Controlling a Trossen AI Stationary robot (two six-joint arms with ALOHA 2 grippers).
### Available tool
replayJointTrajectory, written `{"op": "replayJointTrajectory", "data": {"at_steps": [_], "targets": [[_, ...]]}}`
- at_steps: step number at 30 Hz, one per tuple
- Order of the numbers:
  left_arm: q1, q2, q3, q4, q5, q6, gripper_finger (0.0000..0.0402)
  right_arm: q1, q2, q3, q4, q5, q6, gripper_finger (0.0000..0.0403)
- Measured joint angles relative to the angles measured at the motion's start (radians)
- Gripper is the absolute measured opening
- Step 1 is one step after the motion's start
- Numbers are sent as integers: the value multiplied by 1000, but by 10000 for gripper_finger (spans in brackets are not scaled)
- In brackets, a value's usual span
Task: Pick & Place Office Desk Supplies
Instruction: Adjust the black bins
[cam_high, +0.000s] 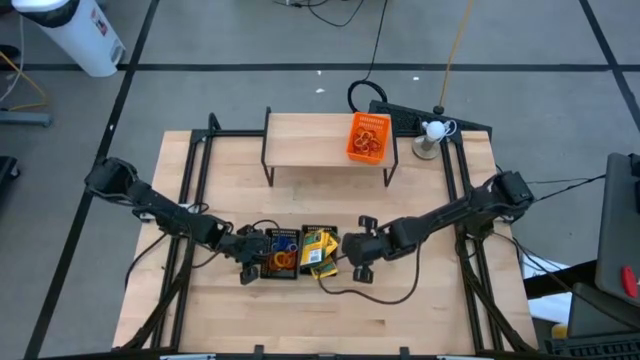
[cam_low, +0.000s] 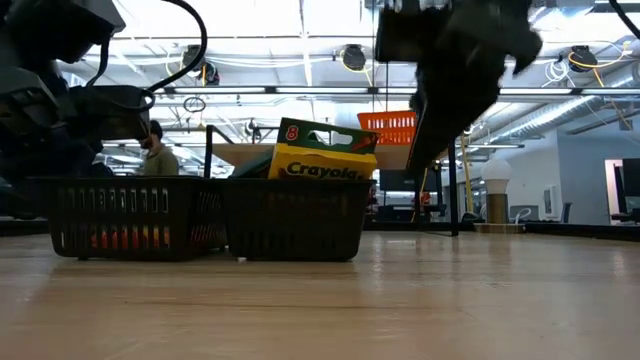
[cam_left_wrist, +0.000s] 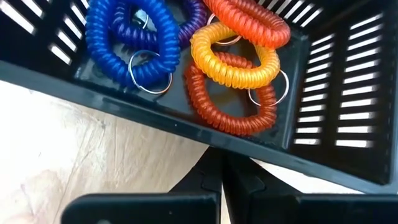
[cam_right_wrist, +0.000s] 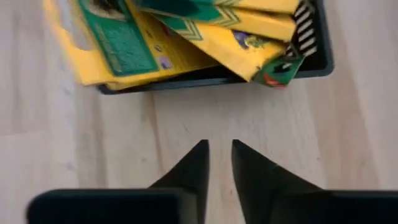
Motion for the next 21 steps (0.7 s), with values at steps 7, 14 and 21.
{"op": "replayJointTrajectory", "data": {"at_steps": [7, 14, 21], "targets": [[-1, 0, 0, 0, -4, 2, 1, -60, 0, -152, 191, -82, 28, 4], [-1, 0, 0, 22, -39, 13, 1, -88, 0, -252, 449, -204, 27, 1], [13, 0, 0, 66, -53, 29, 2, -88, 0, -261, 474, -209, 25, 1]]}}
